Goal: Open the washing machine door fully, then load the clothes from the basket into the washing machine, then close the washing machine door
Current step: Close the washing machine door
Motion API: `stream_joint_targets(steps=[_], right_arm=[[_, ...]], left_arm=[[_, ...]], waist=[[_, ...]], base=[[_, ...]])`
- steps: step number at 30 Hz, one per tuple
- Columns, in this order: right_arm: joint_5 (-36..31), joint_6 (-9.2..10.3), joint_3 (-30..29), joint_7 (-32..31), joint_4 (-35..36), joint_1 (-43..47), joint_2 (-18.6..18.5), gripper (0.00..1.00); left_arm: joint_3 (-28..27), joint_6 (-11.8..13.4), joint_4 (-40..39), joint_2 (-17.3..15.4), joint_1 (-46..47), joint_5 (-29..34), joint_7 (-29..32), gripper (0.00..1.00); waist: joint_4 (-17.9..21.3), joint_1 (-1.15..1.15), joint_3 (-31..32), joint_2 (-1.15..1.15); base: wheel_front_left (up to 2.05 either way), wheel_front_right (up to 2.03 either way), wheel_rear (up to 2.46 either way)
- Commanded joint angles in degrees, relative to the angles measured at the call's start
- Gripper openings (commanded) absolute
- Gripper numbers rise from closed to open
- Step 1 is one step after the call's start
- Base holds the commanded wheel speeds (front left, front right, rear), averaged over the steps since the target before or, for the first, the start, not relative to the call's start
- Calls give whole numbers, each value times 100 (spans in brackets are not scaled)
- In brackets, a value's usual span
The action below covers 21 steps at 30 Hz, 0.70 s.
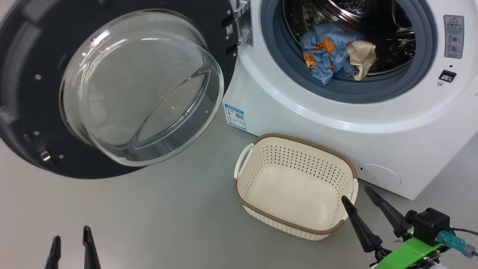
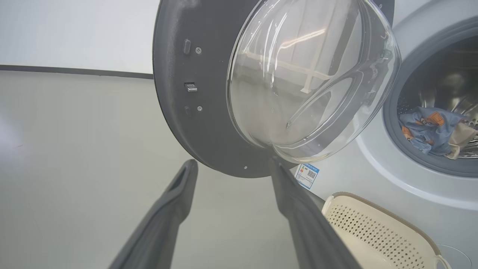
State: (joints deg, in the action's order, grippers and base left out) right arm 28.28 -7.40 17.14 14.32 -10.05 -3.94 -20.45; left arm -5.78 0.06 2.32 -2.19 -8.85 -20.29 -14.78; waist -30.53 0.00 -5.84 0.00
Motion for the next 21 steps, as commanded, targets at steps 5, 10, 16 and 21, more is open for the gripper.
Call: stream_joint_targets(steps=[5, 10, 16, 21], right_arm=[[97, -9, 164, 68, 88, -191, -134, 100], [98, -9, 69, 68, 92, -86, -95, 100], [30, -9, -258, 68, 180, 175, 1, 100], [-45, -9, -540, 68, 293, 354, 70, 100]], left_arm=[[-200, 85, -292, -69, 24, -168, -22, 100], [-544, -135, -495, -69, 240, -363, -22, 0], [-1609, -602, -934, -240, 1063, -168, -22, 0], [-2213, -733, -894, -847, 1983, -377, -22, 0]], waist=[[-10, 0, -10, 0], [12, 0, -4, 0], [61, 0, -5, 0], [94, 0, -60, 0]], base=[[0, 0, 0], [0, 0, 0], [0, 0, 0], [0, 0, 0]])
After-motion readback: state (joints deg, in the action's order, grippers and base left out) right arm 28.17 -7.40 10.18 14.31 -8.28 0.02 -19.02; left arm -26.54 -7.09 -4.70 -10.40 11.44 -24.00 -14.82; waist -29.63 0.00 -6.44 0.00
